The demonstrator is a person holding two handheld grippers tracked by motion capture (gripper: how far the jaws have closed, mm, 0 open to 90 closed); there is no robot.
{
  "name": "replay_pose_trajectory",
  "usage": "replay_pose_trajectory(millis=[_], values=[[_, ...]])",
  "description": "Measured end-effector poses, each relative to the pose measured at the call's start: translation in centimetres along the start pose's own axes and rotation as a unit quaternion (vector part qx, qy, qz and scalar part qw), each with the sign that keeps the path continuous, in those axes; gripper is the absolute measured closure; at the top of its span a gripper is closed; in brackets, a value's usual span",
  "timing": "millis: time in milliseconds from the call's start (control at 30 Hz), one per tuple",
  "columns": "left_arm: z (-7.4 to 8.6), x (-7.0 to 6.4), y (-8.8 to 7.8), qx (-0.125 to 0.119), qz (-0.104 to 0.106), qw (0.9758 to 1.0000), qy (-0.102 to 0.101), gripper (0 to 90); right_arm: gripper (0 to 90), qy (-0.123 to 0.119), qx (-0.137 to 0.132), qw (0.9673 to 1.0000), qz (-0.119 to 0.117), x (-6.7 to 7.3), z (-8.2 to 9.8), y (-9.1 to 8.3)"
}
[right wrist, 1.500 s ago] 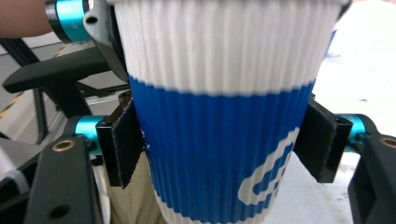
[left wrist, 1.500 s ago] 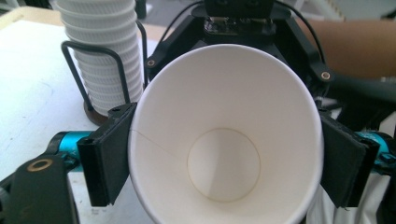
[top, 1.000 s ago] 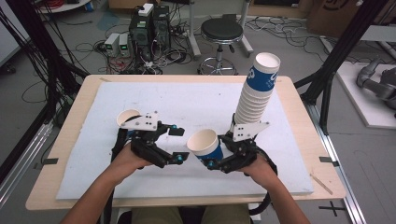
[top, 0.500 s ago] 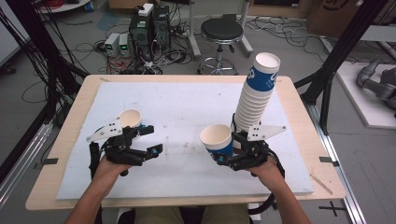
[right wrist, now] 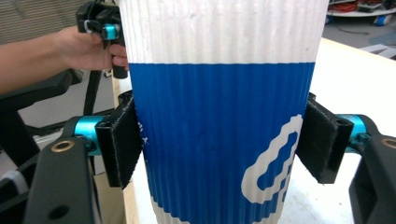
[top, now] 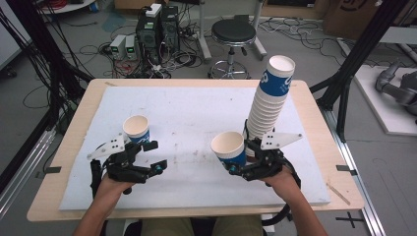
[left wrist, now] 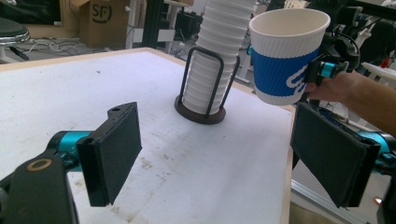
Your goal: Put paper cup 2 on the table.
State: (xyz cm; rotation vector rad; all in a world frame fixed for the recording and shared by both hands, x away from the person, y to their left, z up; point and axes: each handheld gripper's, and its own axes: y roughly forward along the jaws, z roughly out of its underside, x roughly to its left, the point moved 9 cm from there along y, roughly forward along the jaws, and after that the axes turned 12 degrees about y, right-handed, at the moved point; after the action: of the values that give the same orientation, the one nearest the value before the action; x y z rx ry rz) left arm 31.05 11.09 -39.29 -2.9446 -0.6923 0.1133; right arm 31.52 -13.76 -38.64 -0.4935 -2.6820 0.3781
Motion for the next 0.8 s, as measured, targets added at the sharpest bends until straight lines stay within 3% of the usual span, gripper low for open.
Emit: replay_pose_trajectory(millis=[167,433,600,800], values=[[0.3,0.1,-0.6,0.001,-0.008,1.0000,0.000,16.3,25.4,0.001,-0.012,0.9999,0.010,-0.3,-0.4,0.4],[1.9,1.1,-2.1,0.004,-0.032,0.9994,-0.010,16.3,25.5,0.005,-0.029,0.9993,0.025,-1.0,-1.7,2.5],[2.8,2.0,-2.9,0.008,-0.051,0.9985,-0.017,16.3,25.5,0.013,-0.053,0.9981,0.028,-1.9,-2.6,4.1],[3.1,3.0,-3.5,0.001,-0.074,0.9970,-0.021,16.3,25.5,0.028,-0.062,0.9968,0.042,-3.3,-2.8,6.1]])
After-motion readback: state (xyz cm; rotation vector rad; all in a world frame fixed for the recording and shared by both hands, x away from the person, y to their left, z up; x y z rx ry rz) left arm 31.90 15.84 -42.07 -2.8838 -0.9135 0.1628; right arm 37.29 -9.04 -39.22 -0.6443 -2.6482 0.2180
